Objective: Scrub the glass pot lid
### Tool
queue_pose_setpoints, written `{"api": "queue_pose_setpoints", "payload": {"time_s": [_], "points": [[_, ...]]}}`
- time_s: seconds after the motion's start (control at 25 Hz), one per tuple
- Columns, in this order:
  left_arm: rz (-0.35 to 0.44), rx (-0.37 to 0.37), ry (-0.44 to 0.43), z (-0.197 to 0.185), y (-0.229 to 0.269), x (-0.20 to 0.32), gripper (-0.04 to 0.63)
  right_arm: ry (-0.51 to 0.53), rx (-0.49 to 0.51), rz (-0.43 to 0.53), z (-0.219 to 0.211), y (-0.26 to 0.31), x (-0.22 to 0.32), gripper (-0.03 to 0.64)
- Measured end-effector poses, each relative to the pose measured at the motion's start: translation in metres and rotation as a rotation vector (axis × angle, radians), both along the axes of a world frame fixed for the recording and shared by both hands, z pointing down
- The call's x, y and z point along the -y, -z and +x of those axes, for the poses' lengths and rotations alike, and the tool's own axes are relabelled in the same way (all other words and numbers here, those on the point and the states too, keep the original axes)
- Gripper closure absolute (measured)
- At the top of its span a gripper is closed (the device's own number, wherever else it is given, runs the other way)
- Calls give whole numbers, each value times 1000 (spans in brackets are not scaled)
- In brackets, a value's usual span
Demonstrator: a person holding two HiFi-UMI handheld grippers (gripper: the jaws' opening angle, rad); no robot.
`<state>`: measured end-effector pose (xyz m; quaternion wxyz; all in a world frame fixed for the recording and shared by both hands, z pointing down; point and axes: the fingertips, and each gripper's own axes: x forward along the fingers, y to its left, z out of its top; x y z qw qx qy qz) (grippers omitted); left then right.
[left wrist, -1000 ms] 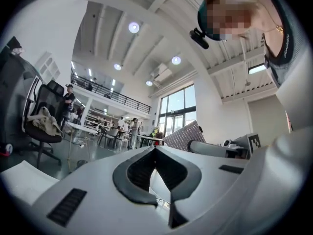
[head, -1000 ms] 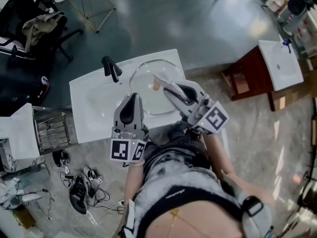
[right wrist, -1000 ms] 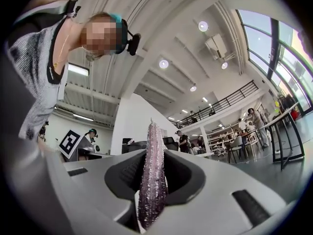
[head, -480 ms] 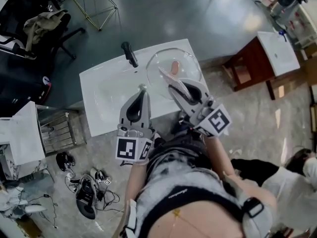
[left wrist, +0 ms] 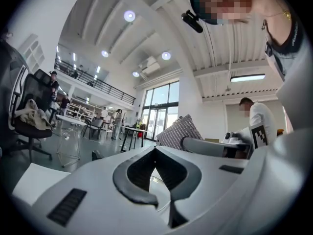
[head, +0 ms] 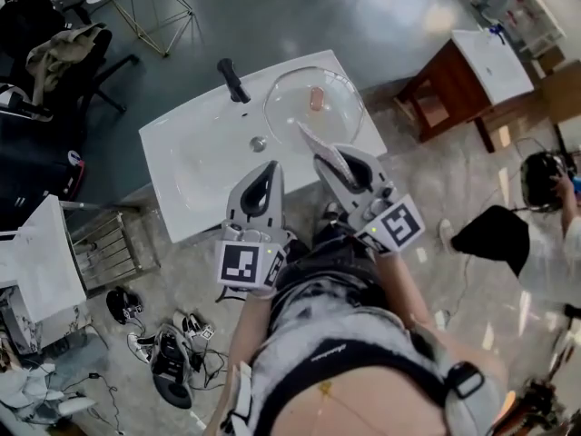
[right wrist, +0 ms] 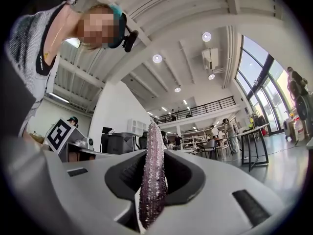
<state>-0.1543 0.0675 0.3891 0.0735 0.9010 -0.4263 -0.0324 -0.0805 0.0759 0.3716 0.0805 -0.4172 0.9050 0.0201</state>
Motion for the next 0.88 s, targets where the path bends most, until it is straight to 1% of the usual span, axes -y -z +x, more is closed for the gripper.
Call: {"api": "queue_pose_setpoints", "payload": {"time_s": [0.2,0.36,0.44,0.56,0.72,0.88], "points": [[22,21,-19,12,4,-8,594,-21,7,14,11,4,-5,534],[39,27,-14,33,11,-2,594,-24,-6,5,28,10,3,534],[46,14,-2,47,17,1,594,-25,-9,-3,40,13,7,534],[35,5,20,64,21,4,594,-14,-23,-5,56,16,10,535],[27,6,53,82,24,5,594,5,-27,1,74,19,12,535],[24,12,86,95,25,9,594,33,-27,-35,80,18,17,537]]}}
